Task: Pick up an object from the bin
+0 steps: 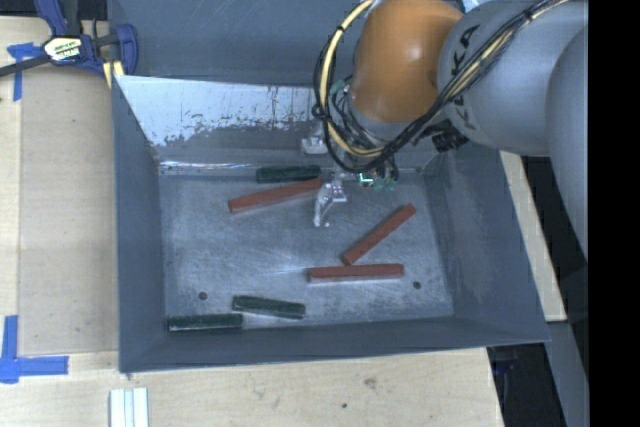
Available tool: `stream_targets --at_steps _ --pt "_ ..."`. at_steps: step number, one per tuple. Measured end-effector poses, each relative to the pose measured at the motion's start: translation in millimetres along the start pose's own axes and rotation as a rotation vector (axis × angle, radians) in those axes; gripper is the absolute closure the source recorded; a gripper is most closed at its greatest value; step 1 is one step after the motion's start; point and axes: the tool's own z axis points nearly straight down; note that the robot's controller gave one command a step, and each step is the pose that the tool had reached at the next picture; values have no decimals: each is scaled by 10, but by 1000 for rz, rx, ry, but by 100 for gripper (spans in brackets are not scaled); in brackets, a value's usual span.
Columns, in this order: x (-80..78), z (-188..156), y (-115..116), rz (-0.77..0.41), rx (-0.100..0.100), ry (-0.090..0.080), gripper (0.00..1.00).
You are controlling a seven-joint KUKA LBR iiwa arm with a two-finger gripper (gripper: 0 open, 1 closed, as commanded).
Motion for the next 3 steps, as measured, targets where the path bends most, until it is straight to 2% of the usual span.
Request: stream_targets --at_steps 1,2,3 --pt "-9 -30 0 0 0 -5 0" --pt "43 -545 -17 -64 1 -3 0" --pt "-141 529 266 -334 4 -26 100"
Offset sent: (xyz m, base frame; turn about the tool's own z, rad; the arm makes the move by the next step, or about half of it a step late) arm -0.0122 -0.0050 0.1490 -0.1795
